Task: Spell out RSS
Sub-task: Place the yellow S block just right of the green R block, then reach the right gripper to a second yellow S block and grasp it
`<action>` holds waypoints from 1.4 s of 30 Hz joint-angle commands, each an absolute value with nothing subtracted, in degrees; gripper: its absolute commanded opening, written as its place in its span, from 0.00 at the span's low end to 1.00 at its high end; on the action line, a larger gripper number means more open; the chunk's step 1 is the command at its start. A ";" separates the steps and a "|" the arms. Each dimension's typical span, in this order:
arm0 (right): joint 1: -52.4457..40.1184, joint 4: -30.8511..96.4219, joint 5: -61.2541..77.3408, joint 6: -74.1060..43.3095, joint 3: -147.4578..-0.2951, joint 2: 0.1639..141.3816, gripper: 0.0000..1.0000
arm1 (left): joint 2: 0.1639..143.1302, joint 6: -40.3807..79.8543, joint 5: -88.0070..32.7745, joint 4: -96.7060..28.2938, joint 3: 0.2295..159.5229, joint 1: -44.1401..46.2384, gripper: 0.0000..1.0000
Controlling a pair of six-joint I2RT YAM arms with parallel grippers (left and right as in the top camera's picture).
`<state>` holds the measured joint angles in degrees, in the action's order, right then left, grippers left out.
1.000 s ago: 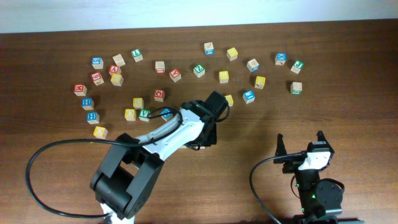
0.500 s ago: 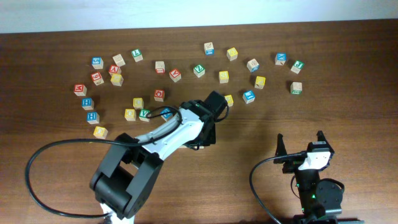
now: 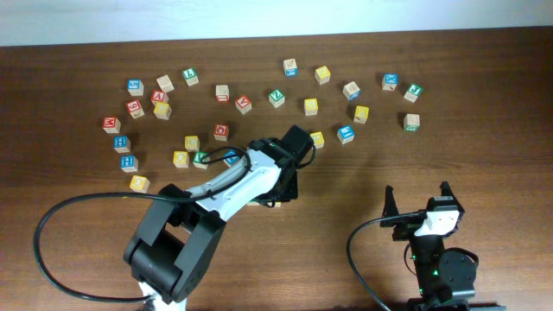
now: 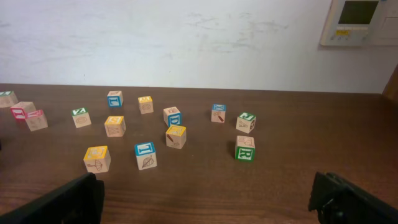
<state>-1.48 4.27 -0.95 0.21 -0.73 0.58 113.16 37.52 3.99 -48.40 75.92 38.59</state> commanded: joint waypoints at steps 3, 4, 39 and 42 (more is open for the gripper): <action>-1.21 4.58 -0.82 -0.05 -0.32 0.21 0.98 | 114.15 40.51 3.84 -48.60 75.70 38.33 0.26; -1.21 4.58 -0.82 -0.05 -0.32 0.21 0.98 | 114.15 40.69 3.88 -48.49 75.70 38.13 0.29; -1.21 -2.94 59.72 -34.24 -0.32 0.21 0.98 | 114.15 34.85 4.08 -85.97 106.76 -0.60 0.99; -1.21 -21.65 56.51 -42.63 -0.34 0.21 0.98 | 114.15 34.85 4.05 -85.97 106.76 -0.60 0.99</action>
